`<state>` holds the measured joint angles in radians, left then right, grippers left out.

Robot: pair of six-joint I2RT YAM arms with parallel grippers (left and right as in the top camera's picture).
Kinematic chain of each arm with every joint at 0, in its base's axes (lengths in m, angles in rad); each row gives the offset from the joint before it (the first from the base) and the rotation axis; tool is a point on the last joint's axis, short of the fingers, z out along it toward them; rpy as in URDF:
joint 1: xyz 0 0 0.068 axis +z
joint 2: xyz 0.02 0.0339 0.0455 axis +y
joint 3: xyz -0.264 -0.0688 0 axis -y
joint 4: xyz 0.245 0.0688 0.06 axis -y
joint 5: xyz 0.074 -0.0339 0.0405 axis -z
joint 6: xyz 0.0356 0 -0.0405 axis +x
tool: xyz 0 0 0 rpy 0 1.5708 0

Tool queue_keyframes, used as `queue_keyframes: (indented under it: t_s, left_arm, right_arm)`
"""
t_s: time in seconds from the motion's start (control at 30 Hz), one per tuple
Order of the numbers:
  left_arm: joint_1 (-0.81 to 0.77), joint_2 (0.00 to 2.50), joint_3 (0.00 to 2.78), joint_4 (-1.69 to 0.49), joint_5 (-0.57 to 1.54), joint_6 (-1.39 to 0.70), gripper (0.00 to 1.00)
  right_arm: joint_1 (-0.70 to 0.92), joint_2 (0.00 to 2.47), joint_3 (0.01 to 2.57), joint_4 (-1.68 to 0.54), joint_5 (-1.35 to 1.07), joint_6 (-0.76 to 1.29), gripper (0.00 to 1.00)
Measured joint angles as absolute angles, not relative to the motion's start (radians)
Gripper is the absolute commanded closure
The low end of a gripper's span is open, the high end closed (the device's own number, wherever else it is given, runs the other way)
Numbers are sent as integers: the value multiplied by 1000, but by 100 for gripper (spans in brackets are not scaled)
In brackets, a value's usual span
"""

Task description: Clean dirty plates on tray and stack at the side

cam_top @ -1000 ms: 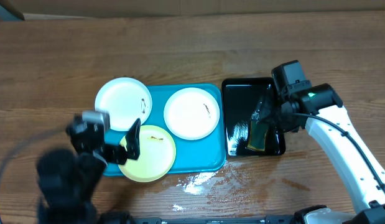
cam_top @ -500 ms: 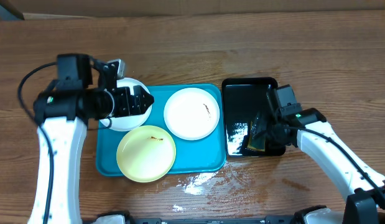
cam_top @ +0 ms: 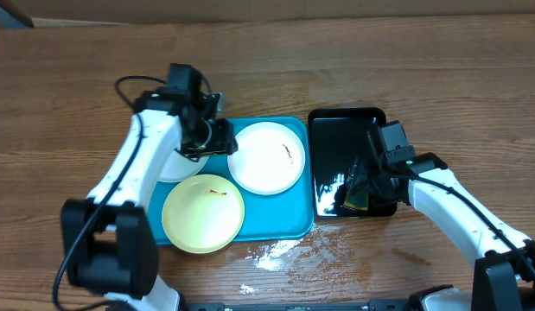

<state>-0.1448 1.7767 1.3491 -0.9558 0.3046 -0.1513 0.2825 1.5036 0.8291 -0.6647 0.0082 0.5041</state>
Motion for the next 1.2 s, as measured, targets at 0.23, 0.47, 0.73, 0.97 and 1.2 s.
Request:
queue_keyframes:
  t_s: [0.23,0.47,0.73,0.97,1.2]
  left_arm:
    - [-191,1880,1349,-921,212,-208,68]
    - [-190,1946,1349,-902,189,-242,69]
    - [-190,2015,1349,-881,183,-280,78]
    - [-192,2016,1352,-833,183,-287,87]
    - [-197,2016,1354,-829,189,-301,92]
  right_arm:
    - [282,1504,829,-666,8,496,26]
    - [282,1504,829,-665,8,483,18]
    - [282,1504,829,-656,9,449,18]
    - [282,1504,829,-641,32,443,19]
    - [282,1504,829,-638,45,441,23]
